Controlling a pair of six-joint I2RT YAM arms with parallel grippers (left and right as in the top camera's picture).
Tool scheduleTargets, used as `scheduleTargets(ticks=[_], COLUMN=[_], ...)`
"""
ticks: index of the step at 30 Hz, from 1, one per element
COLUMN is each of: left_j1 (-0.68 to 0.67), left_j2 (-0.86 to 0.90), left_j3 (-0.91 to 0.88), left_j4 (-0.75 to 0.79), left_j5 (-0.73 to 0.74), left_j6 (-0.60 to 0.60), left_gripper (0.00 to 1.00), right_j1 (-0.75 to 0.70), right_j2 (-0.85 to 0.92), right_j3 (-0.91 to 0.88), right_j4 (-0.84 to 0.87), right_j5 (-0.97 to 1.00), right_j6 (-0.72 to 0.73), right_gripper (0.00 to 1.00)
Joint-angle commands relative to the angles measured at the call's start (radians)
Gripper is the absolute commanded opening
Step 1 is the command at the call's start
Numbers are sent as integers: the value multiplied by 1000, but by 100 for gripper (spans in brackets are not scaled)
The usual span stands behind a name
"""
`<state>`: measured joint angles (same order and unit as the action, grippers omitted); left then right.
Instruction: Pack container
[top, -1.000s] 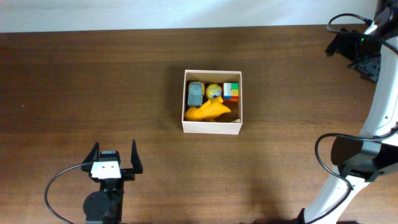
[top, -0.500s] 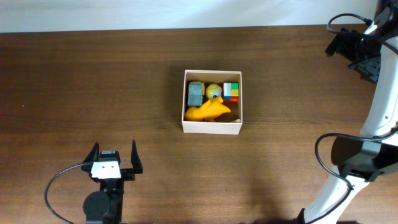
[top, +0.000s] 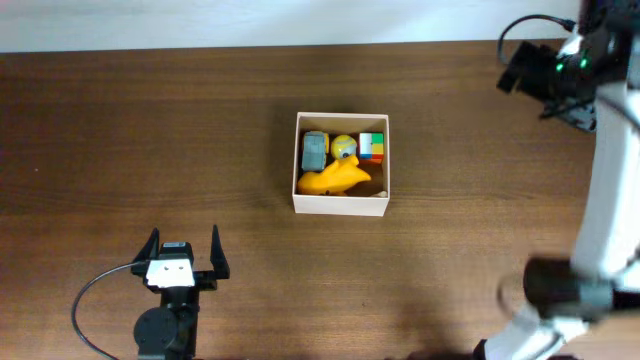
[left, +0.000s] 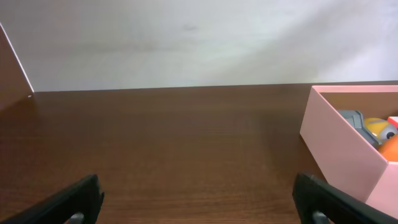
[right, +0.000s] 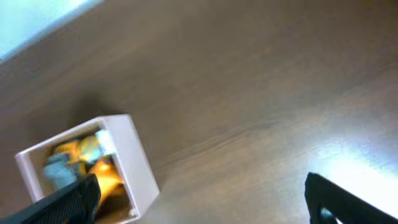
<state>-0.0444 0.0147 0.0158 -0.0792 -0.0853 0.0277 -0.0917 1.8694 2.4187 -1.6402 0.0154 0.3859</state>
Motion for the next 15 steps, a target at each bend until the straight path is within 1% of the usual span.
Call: scheduleTargets(ticks=[1, 3, 4, 8, 12, 15], left_j1=[0, 0, 0, 0, 0, 0], left_j2=[-10, -10, -10, -10, -10, -10], left_j3=[-6, -6, -6, -6, -6, -6], left_j4=[0, 0, 0, 0, 0, 0], left_j5=[11, 11, 11, 11, 11, 11], left_j6=[19, 19, 19, 19, 19, 19], left_gripper=[99, 99, 99, 99, 99, 99], right_j1=[97, 136, 156, 166, 166, 166], right_j2=[-263, -390, -498, -729, -934, -1077], right_j3=[-215, -388, -541, -895, -1207, -1414], right_j4=[124, 277, 428, 776, 1035, 1183], right_j5=[134, 155, 152, 97, 74, 74], right_j6=[-11, -12, -11, -11, -11, -11], right_gripper=[99, 99, 99, 99, 99, 99])
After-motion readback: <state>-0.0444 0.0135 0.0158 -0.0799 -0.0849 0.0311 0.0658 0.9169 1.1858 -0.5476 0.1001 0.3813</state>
